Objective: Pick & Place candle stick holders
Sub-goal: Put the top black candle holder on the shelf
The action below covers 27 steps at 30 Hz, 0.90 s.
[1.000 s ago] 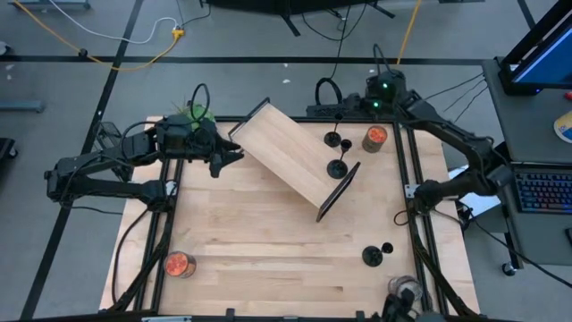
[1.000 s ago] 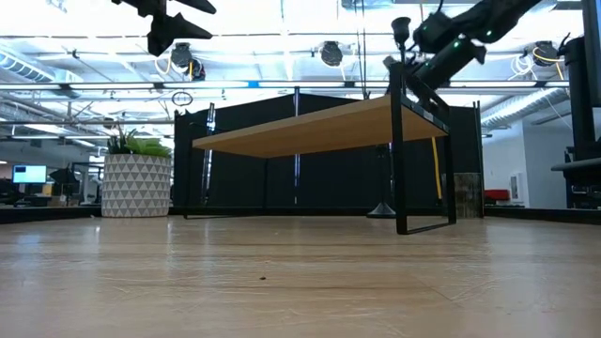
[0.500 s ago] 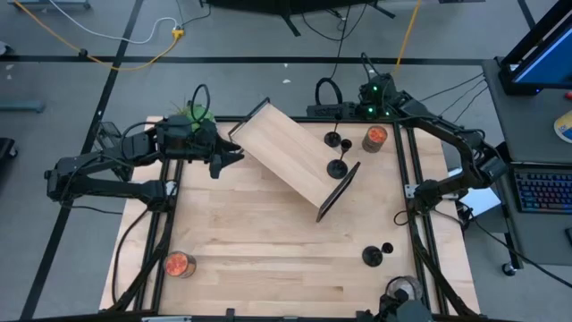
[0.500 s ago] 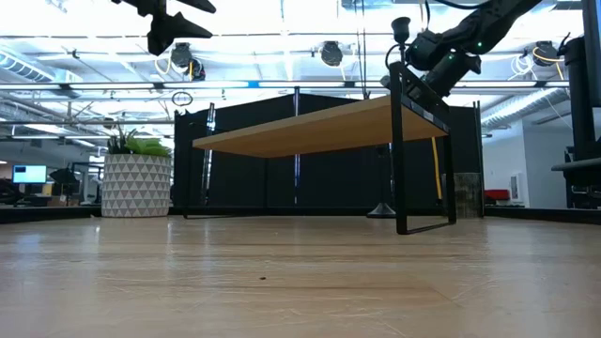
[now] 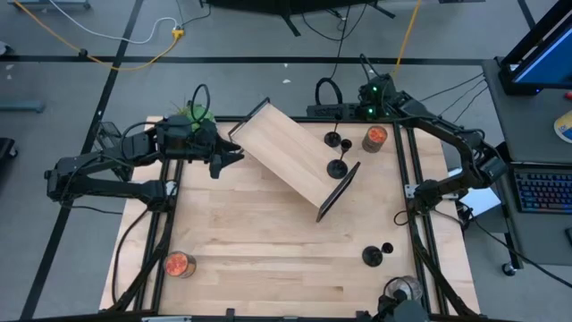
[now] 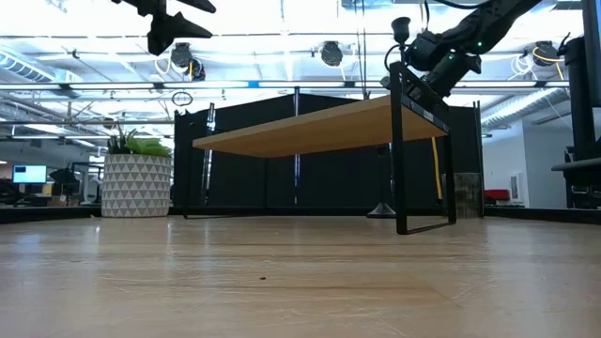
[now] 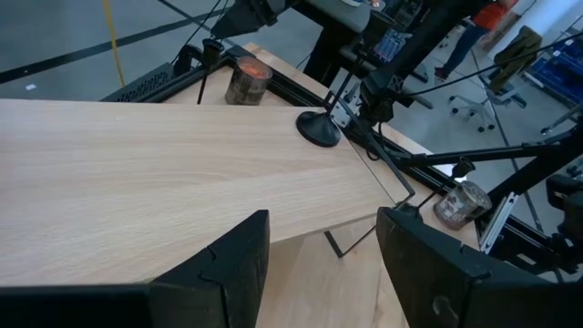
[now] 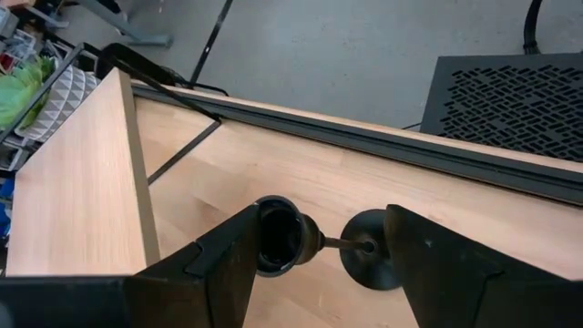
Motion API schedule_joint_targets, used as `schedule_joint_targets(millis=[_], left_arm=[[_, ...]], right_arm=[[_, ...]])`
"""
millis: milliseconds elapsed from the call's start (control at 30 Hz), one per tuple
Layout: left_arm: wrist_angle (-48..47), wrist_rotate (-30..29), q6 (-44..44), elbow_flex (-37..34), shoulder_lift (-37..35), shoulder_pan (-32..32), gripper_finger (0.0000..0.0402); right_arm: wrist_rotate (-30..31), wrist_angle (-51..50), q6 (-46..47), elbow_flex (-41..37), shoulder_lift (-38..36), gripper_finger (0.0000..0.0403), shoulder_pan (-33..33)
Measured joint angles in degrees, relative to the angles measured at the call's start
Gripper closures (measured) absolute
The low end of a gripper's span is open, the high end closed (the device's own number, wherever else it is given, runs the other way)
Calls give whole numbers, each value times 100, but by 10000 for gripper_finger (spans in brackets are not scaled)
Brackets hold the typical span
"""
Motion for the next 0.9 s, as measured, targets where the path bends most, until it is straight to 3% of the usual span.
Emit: schedule_joint_targets(millis=[533, 700, 900], left_arm=[[2, 0, -4, 0, 1, -38, 192], [2, 0, 6, 0, 1, -39, 192], [2, 0, 33, 1, 2, -39, 192]], right_arm=[[137, 186, -201, 1, 472, 183, 2], [139, 31, -268, 7, 472, 230, 2], [125, 30, -270, 11, 469, 324, 4]])
